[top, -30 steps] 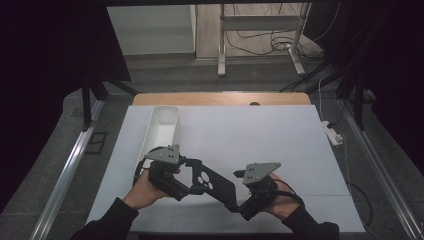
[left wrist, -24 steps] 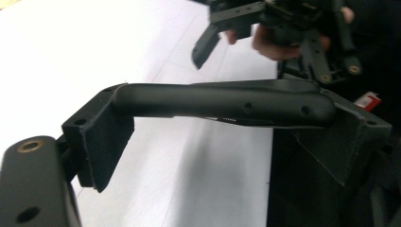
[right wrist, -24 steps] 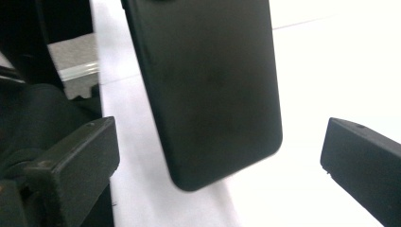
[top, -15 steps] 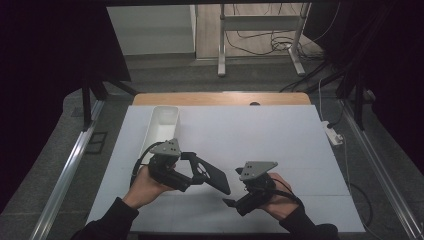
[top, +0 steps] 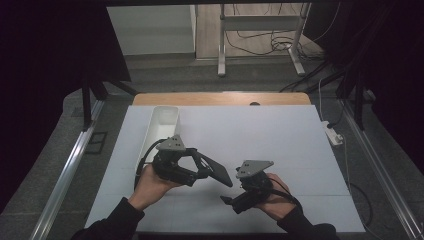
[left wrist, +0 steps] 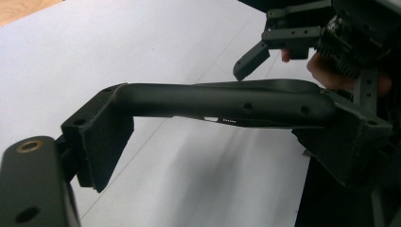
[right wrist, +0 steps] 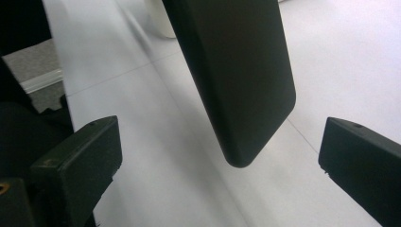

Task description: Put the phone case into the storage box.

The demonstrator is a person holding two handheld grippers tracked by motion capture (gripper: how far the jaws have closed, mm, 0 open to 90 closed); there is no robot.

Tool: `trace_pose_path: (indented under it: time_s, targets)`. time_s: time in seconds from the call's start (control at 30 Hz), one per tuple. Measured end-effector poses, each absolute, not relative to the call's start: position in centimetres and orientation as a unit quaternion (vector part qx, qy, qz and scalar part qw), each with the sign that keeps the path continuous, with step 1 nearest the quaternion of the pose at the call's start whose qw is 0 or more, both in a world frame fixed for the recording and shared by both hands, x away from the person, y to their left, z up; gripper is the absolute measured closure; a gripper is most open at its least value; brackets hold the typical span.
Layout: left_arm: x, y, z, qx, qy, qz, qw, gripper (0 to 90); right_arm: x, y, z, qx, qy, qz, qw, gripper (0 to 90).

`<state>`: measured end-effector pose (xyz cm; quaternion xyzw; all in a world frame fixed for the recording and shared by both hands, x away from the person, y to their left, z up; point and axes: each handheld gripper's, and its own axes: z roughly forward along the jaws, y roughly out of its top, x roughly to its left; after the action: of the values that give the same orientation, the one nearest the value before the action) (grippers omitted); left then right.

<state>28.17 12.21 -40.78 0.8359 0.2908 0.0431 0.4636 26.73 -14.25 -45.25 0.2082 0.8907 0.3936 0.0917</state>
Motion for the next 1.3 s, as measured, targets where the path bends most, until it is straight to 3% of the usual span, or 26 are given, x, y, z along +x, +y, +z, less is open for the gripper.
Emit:
trace_pose_path:
  time_s: [0.5,0.67,0.87,1.2,1.3]
  targets:
    - [28.3,11.5,-40.6,0.823,0.317,0.035,0.470,14.2,26.6,-13.0,-45.5,0.226,0.892,0.366,0.138,2.2]
    - [28.3,11.4,-40.5,0.820,0.324,0.032,0.471,14.2,26.7,-12.7,-45.5,0.236,0.889,0.361,0.156,11.0]
    - [28.2,11.1,-40.5,0.818,0.326,0.026,0.473,14.2,26.7,-12.3,-45.7,0.231,0.888,0.348,0.192,30.6]
    - [28.0,10.9,-40.1,0.815,0.328,0.017,0.477,14.0,26.5,-11.7,-46.1,0.216,0.888,0.329,0.237,49.7]
    - [28.0,10.9,-40.2,0.813,0.330,0.013,0.479,14.0,26.5,-11.7,-46.2,0.210,0.887,0.325,0.252,59.0]
